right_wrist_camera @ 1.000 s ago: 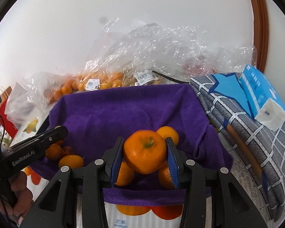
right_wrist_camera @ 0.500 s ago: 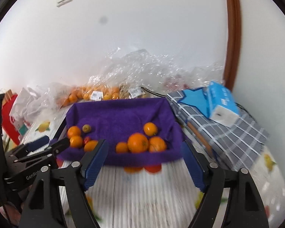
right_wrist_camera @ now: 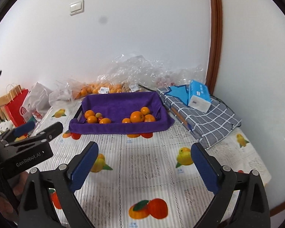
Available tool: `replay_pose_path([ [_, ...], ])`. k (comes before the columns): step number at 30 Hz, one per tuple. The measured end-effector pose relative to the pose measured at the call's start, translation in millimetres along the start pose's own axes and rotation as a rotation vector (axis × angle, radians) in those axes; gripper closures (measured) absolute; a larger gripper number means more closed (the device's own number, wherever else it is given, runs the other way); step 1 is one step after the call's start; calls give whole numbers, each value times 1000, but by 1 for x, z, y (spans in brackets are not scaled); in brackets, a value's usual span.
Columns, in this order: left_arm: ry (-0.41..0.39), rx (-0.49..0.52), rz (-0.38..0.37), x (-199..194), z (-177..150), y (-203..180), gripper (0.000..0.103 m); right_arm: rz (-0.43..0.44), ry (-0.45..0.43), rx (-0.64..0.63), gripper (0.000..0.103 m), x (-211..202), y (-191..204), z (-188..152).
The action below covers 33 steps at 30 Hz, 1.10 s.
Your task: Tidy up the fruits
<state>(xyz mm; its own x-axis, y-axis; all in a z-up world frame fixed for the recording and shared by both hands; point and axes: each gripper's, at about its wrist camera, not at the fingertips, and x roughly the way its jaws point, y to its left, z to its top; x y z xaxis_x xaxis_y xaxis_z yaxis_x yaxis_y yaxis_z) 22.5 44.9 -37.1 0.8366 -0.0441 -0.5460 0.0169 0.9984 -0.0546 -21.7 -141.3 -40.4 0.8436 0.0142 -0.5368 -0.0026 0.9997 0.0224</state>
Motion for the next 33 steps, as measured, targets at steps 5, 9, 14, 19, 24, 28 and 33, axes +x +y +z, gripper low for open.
replay_pose_path([
  [5,-21,11,16,-16,-1,-1,10,5,-9,19,4,-12,-1,-3],
  [9,-24,9,23,-19,-2,0,10,1,-16,18,4,-18,0,-3],
  [14,-17,5,20,-18,-2,0,10,-3,-10,34,4,-18,-3,-5],
  [19,-18,3,26,-18,-3,0,10,-9,-8,37,4,-19,-3,-7],
  [24,-12,2,20,-19,-3,-2,10,-19,-8,49,4,-19,-9,-8],
  [28,-17,14,25,-20,-3,-4,10,-20,-1,63,4,-17,-13,-9],
  [33,-17,15,25,-21,-4,-5,10,-26,2,57,4,-17,-12,-11],
])
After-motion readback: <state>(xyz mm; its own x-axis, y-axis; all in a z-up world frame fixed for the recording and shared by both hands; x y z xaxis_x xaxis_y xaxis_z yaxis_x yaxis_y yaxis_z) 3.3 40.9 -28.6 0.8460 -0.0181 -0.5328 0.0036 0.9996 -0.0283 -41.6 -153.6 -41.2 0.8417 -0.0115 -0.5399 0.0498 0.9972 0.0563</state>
